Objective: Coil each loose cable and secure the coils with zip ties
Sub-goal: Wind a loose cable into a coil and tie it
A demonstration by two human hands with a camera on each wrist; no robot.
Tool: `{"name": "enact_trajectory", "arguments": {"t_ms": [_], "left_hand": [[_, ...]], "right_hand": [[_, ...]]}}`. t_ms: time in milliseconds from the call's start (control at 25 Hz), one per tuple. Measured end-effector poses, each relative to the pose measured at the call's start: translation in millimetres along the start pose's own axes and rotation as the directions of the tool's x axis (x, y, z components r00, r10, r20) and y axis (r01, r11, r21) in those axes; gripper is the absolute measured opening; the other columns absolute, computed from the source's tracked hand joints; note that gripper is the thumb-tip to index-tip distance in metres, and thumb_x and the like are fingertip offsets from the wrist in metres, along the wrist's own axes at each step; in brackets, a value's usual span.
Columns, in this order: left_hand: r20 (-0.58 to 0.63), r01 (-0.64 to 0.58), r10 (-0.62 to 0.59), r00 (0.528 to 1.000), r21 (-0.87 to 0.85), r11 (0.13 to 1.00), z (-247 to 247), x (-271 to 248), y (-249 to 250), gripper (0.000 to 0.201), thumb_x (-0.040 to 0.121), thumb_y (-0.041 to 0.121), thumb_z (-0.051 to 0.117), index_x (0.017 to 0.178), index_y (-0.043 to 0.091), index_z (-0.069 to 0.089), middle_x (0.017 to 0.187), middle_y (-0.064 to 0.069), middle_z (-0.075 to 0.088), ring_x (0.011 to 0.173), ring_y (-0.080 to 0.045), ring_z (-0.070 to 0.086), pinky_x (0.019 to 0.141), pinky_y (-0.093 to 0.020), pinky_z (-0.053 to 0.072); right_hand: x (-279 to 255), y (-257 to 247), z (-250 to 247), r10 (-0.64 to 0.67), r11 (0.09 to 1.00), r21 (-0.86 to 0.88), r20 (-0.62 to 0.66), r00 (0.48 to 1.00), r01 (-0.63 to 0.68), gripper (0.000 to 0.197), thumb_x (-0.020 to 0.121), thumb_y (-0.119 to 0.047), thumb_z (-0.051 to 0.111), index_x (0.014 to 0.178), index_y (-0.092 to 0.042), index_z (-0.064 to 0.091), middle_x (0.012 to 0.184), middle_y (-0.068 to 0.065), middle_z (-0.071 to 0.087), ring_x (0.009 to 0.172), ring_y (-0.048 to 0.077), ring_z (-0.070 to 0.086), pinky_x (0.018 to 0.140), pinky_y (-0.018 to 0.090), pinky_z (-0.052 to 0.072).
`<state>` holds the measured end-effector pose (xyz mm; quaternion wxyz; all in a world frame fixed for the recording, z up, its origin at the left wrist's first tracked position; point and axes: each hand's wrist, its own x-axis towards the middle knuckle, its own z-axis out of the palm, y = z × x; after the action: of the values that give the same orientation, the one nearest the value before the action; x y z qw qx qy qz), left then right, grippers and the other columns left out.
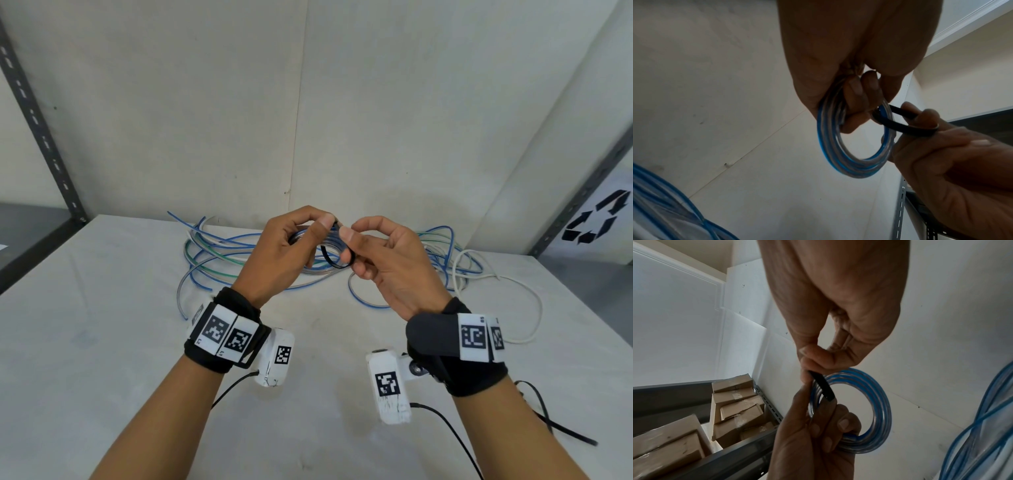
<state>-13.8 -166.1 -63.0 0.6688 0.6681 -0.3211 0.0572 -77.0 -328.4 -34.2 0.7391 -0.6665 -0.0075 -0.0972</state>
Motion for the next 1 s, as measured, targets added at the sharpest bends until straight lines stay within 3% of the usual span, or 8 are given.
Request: {"name": "enact_trajectory", "arguments": {"t_ms": [160, 280, 440, 520, 600, 680, 800, 1000], "left_hand": [[0.051, -0.015, 0.015, 0.999, -0.001, 1.0, 1.3, -2.4, 1.1, 0.025, 0.101, 0.039, 0.054, 0.098, 0.021, 0.071, 0.071, -0.032, 0.049, 0.058, -0.045, 0.036, 0.053, -0.056, 0.039], [0.072, -0.037, 0.036, 0.997, 0.003, 0.999, 1.8, -3.7, 3.4, 0.022, 0.102, 0.033, 0.054, 0.098, 0.019, 0.071, 0.071, -0.032, 0.05, 0.059, -0.047, 0.038, 0.053, -0.054, 0.04], [0.076, -0.013, 0.012, 0.997, 0.015, 1.0, -2.5, -2.4, 4.7, 0.023, 0.101, 0.031, 0.057, 0.096, 0.014, 0.072, 0.073, -0.026, 0.052, 0.058, -0.037, 0.039, 0.055, -0.051, 0.04], [0.09, 0.02, -0.018, 0.996, -0.024, 1.0, -3.1, -2.7, 5.5, 0.024, 0.101, 0.028, 0.057, 0.09, 0.012, 0.071, 0.067, -0.009, 0.05, 0.059, -0.024, 0.039, 0.057, -0.041, 0.037], [0.134, 0.045, -0.038, 0.99, -0.053, 0.998, -2.1, -3.6, 8.1, 0.025, 0.101, 0.026, 0.057, 0.083, 0.014, 0.069, 0.063, 0.008, 0.05, 0.058, -0.014, 0.039, 0.056, -0.028, 0.037], [0.185, 0.064, -0.051, 0.981, -0.066, 0.996, -2.5, -4.2, 9.1, 0.024, 0.097, 0.028, 0.056, 0.082, 0.014, 0.069, 0.061, 0.013, 0.053, 0.056, -0.01, 0.04, 0.055, -0.02, 0.038], [0.255, 0.092, -0.07, 0.964, -0.079, 0.993, -4.0, -6.4, 11.5, 0.024, 0.096, 0.029, 0.058, 0.087, 0.01, 0.07, 0.06, 0.015, 0.052, 0.053, -0.006, 0.04, 0.056, -0.019, 0.037], [0.326, 0.13, -0.11, 0.939, -0.041, 0.991, -2.9, -7.5, 17.2, 0.025, 0.094, 0.03, 0.057, 0.086, 0.01, 0.07, 0.052, 0.019, 0.044, 0.049, -0.002, 0.036, 0.056, -0.022, 0.036]], "right_hand": [[2.5, 0.3, -2.2, -0.007, 1.0, 0.024, -0.004, 1.0, 0.007, 0.024, 0.087, -0.014, 0.072, 0.105, -0.007, 0.057, 0.066, 0.011, 0.067, 0.045, 0.014, 0.047, 0.045, 0.019, 0.038], [2.5, 2.5, -2.9, -0.047, 0.999, -0.004, -0.008, 0.999, 0.047, 0.024, 0.086, -0.015, 0.073, 0.104, -0.005, 0.061, 0.067, 0.013, 0.068, 0.046, 0.015, 0.049, 0.046, 0.02, 0.04], [0.4, 6.1, -4.6, -0.226, 0.948, -0.235, -0.026, 0.974, 0.214, 0.016, 0.093, -0.021, 0.07, 0.102, -0.008, 0.074, 0.074, 0.006, 0.072, 0.055, 0.01, 0.054, 0.052, 0.02, 0.043], [3.0, 5.5, -7.0, -0.271, 0.911, -0.327, -0.01, 0.963, 0.252, 0.017, 0.095, -0.024, 0.068, 0.104, -0.014, 0.078, 0.083, -0.004, 0.074, 0.062, 0.006, 0.053, 0.056, 0.015, 0.041], [5.1, 4.3, -10.8, -0.209, 0.933, -0.289, 0.042, 0.977, 0.212, 0.015, 0.096, -0.018, 0.066, 0.104, -0.014, 0.078, 0.082, -0.003, 0.072, 0.067, 0.015, 0.047, 0.055, 0.019, 0.039], [5.7, 3.7, -15.1, -0.144, 0.956, -0.245, 0.094, 0.985, 0.163, 0.014, 0.095, -0.013, 0.065, 0.101, -0.014, 0.078, 0.083, 0.002, 0.071, 0.072, 0.019, 0.045, 0.056, 0.023, 0.038], [6.7, 5.1, -18.5, -0.088, 0.97, -0.213, 0.146, 0.985, 0.119, 0.009, 0.091, -0.015, 0.071, 0.091, -0.019, 0.079, 0.087, 0.005, 0.071, 0.077, 0.014, 0.054, 0.061, 0.024, 0.04], [8.3, 2.6, -23.6, 0.05, 0.988, -0.156, 0.263, 0.964, -0.008, 0.015, 0.088, -0.022, 0.068, 0.079, -0.022, 0.079, 0.073, -0.005, 0.062, 0.071, 0.008, 0.054, 0.068, 0.023, 0.04]]}}
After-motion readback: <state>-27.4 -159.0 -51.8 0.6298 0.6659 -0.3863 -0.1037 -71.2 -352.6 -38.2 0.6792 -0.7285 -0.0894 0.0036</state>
